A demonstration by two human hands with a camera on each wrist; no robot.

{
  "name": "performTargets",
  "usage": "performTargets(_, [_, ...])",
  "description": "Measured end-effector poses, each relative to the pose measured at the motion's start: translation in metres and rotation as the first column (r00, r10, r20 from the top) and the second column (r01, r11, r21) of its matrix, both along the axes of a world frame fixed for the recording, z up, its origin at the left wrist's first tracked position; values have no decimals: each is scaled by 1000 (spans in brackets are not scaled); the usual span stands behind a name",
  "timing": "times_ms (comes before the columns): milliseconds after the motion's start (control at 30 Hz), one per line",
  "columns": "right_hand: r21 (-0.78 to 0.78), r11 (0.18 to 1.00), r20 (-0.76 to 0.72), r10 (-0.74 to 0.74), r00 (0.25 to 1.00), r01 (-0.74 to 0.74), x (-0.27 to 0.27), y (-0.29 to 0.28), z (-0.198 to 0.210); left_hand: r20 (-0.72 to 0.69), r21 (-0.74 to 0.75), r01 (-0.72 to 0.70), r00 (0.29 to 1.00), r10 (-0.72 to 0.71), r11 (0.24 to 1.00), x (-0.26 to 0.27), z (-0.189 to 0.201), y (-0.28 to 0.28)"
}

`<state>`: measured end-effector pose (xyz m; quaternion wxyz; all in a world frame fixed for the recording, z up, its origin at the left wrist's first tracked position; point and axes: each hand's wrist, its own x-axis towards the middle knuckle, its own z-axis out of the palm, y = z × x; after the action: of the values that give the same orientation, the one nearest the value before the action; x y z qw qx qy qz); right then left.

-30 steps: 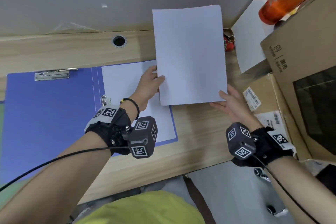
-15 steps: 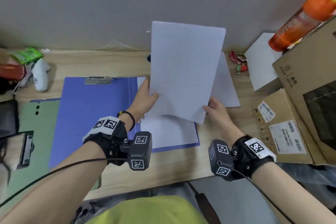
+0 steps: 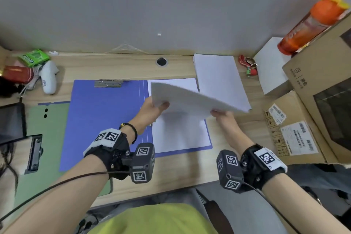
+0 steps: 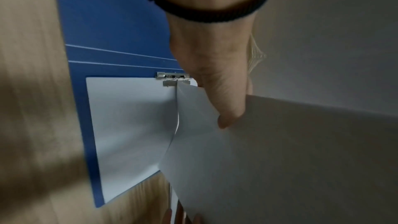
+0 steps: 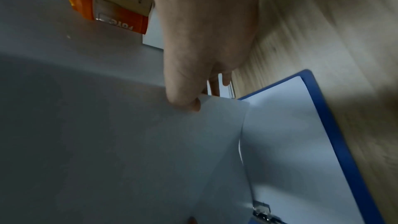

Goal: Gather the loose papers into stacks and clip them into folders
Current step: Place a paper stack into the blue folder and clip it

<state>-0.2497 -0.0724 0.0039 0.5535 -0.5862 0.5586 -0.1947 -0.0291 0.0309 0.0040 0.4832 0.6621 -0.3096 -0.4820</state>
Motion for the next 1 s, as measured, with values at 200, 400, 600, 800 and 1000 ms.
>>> performTargets(200, [-69,996,68,-54,996,58,14,-9,34,-28,-88,-97,995,95,991,2,29,-16])
performTargets(400, [81,997,-33,-10,999,13,2,4,6,-34,6,-88,996,88,996,2,9,3])
performTargets(600, [52,998,-63,41,997,-38,20,6,10,-40,-16,-138,990,137,990,21,9,19])
performTargets(800, [262,954,-109,179,978,-145,62,28,-16,-78,205,-182,976,201,962,56,-12,49])
performTargets(1000, [406,883,-103,302,948,-238,112,68,-51,-29,397,-260,955,295,880,93,-46,107])
